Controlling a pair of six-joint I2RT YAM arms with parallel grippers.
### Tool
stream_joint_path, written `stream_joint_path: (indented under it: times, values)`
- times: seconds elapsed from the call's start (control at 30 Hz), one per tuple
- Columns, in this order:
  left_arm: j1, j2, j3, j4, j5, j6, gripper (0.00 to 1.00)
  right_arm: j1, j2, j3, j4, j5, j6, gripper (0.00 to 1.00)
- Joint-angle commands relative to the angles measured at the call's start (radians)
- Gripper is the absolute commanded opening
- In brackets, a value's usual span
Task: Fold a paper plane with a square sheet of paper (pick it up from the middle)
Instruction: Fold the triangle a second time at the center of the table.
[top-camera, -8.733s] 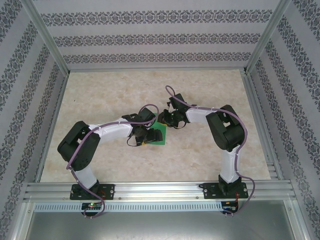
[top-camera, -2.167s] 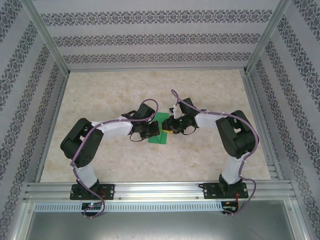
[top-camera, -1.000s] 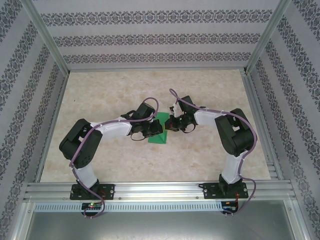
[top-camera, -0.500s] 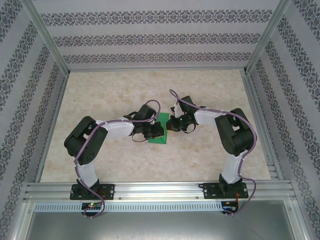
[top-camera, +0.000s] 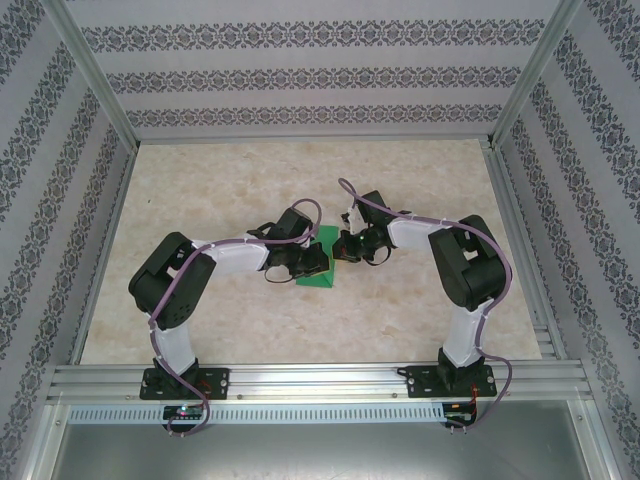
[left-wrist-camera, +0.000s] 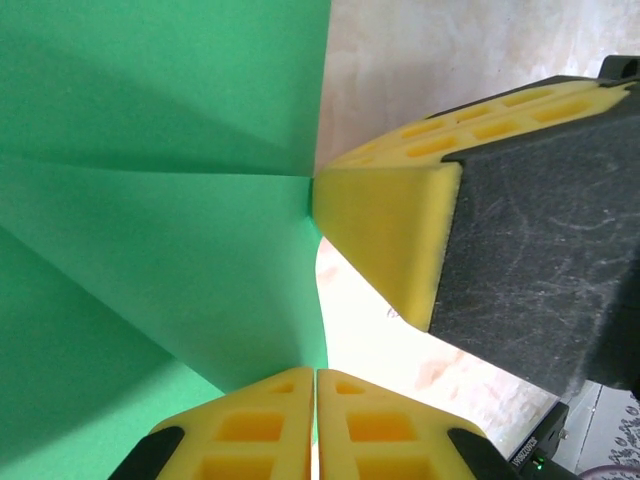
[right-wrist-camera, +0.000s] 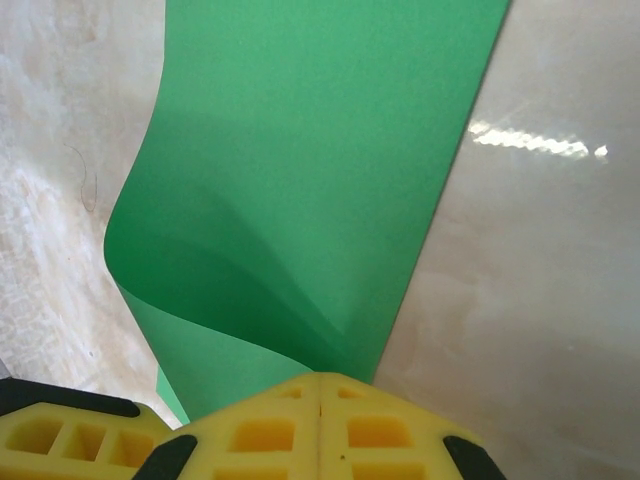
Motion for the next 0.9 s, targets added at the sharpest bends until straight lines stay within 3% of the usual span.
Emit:
stream_joint_path:
  times: [0.0, 0.6, 0.87]
  values:
    - [0.011, -0.011, 0.030, 0.010, 0.010, 0.027, 0.10, -0.014, 0.023, 0.030, -0.002, 0.023, -0.024, 0.02]
    - [0.012, 0.030, 0.035, -0.003, -0.012, 0.038, 0.10, -0.018, 0.034, 0.033, 0.000, 0.016, -0.029, 0.02]
    - [0.012, -0.021, 0.016, 0.044, 0.005, 0.025, 0.10, -0.019, 0.008, 0.018, 0.022, -0.020, -0.026, 0.02]
